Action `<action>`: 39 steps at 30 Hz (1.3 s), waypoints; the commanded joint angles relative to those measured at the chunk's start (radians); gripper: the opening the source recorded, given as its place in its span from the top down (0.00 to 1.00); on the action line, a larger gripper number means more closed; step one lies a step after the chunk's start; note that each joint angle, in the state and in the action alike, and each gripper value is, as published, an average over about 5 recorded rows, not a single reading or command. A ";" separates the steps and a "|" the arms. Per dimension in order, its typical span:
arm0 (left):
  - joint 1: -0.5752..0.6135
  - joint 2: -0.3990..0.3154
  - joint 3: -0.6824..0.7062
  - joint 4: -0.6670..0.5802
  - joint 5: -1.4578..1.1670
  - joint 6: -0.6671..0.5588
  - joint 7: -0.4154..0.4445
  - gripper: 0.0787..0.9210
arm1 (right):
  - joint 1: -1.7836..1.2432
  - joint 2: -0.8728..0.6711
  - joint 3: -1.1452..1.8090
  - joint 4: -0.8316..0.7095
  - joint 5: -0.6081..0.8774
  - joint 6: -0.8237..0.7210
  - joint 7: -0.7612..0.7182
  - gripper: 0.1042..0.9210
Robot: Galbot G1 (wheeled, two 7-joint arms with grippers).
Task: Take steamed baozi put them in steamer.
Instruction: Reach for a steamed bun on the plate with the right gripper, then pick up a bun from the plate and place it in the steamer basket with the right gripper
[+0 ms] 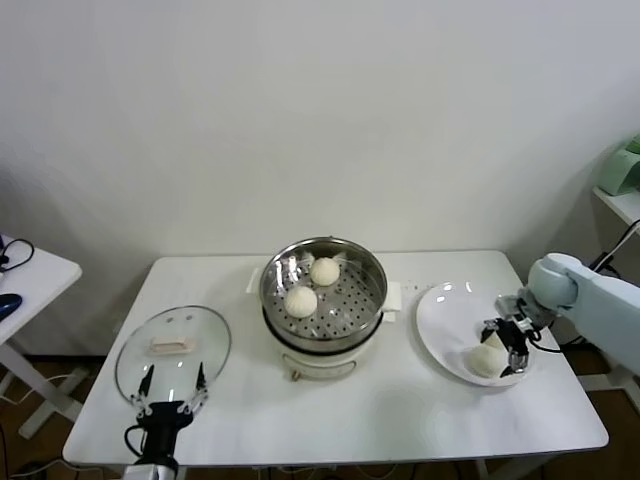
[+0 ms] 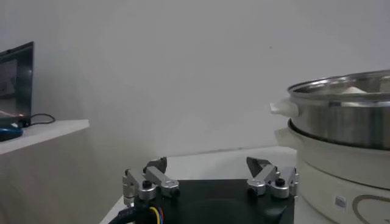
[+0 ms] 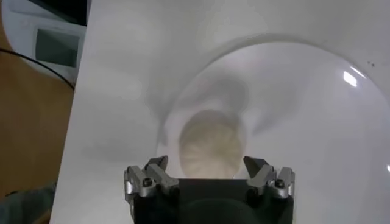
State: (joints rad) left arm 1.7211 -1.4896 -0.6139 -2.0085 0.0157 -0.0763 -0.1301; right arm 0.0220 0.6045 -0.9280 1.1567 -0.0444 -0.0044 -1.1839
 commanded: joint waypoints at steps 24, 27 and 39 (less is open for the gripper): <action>-0.008 -0.004 0.000 0.013 0.002 0.002 -0.001 0.12 | 0.068 0.037 0.001 -0.016 0.012 0.018 -0.015 0.37; -0.009 -0.003 0.002 0.013 0.004 0.003 -0.001 0.12 | 0.189 0.035 -0.047 0.019 0.055 0.033 -0.030 0.37; -0.003 -0.006 0.013 -0.007 0.021 0.014 0.001 0.12 | 0.671 0.175 -0.205 0.169 0.030 0.208 -0.083 0.36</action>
State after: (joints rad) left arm 1.7151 -1.4939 -0.6039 -2.0078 0.0299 -0.0648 -0.1297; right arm 0.3465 0.6879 -1.0296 1.2192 0.0048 0.0884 -1.2416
